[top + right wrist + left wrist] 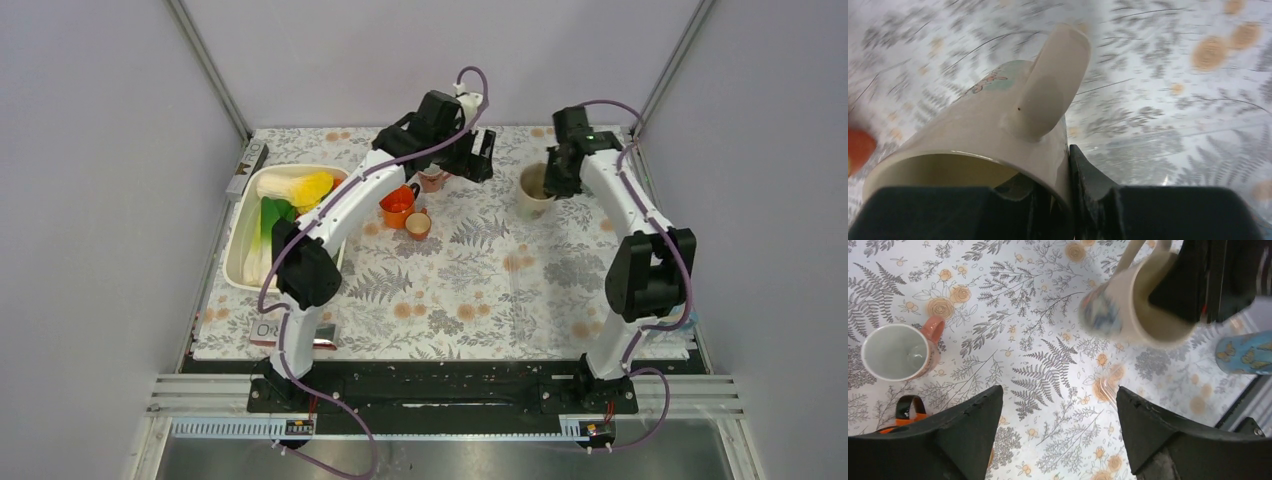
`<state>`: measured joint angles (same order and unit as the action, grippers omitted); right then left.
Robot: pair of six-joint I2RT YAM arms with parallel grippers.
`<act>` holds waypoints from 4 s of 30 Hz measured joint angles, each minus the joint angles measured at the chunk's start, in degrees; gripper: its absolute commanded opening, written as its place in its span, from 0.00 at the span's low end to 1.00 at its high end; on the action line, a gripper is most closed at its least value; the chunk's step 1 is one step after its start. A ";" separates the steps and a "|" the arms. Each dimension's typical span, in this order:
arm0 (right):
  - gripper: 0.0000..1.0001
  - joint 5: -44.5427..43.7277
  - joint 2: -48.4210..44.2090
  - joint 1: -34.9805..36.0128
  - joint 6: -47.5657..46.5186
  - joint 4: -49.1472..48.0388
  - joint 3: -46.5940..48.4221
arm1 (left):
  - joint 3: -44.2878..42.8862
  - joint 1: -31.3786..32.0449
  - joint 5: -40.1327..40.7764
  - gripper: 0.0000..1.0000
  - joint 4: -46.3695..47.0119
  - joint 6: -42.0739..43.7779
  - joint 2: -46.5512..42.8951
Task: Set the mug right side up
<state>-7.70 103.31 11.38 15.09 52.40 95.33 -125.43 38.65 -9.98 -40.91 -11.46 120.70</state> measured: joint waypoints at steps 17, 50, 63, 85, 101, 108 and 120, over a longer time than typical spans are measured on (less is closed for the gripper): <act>0.00 -6.19 6.32 -33.00 -0.39 -1.53 1.11 | 6.10 -4.39 -4.09 0.89 3.32 5.01 -5.64; 0.97 -16.48 -28.85 -35.93 5.68 1.55 -17.64 | 9.62 -6.93 -4.79 0.88 3.37 7.76 -8.04; 0.88 -18.05 -33.94 -57.86 22.97 5.18 -34.84 | 16.06 -12.07 -10.97 0.87 6.25 5.31 -12.79; 0.74 -7.13 -21.64 -59.63 26.80 -7.63 -39.26 | 19.82 -13.33 -12.28 0.87 7.93 5.62 -16.11; 0.00 6.25 -24.96 -55.80 18.29 -15.30 -44.37 | 19.82 -12.31 -12.46 0.85 8.02 6.49 -16.11; 0.00 21.24 -34.01 -40.39 15.10 -21.07 -44.35 | 19.82 -11.58 -16.44 0.86 8.09 7.17 -16.11; 0.00 32.89 -47.74 -19.12 17.88 -32.87 -43.15 | 23.52 -7.04 -39.12 0.98 15.43 2.01 -16.11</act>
<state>25.19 55.57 -7.75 32.97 19.53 52.18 -101.91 31.62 -49.10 -25.47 -9.45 104.60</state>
